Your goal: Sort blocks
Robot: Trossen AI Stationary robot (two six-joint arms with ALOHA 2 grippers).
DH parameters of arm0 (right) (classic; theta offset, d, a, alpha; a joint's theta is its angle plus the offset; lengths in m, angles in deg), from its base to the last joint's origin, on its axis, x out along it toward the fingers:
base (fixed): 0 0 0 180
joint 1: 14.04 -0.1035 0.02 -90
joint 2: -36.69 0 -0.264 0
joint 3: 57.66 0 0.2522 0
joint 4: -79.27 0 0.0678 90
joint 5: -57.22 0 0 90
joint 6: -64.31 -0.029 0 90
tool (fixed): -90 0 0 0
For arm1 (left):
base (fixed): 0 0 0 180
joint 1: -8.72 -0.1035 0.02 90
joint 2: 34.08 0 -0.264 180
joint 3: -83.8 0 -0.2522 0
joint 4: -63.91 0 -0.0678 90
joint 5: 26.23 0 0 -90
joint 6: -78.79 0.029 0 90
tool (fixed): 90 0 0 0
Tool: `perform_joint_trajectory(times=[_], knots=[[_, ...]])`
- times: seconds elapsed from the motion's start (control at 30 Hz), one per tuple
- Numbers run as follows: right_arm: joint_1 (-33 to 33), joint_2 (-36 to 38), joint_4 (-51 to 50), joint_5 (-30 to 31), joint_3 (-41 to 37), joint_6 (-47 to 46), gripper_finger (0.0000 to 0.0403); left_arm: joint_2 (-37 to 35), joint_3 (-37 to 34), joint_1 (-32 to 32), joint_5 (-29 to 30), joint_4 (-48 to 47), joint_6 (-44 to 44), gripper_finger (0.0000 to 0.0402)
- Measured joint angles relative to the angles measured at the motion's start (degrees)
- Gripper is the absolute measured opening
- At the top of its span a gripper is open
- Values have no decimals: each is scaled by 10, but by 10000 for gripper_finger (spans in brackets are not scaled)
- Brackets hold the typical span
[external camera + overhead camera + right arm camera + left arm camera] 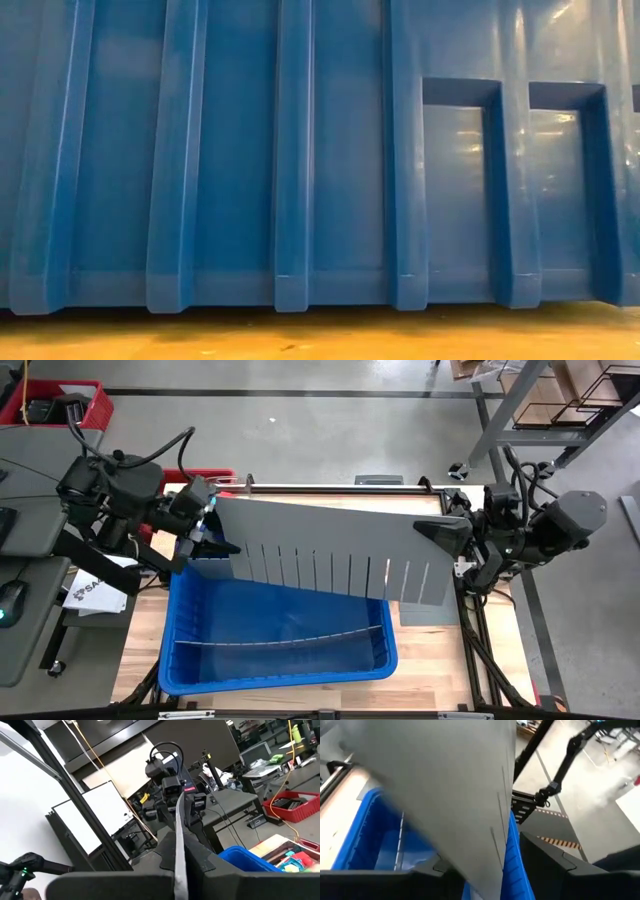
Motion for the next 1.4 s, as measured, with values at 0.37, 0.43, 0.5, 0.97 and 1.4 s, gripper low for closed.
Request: perform_joint_trajectory(times=[0.37,0.43,0.5,0.97,1.4], knots=[[0,1,14,-1,0,17,0,23,0,0,-23,5,60,11],[-2,1,14,-2,0,17,0,22,0,0,-30,11,61,11],[-5,1,15,-2,1,16,0,16,0,0,-39,17,62,7],[2,-20,-48,-21,-1,-51,0,-64,2,0,49,-7,49,1],[1,-27,-209,-117,1,-166,125,-113,4,0,213,-63,40,0]])
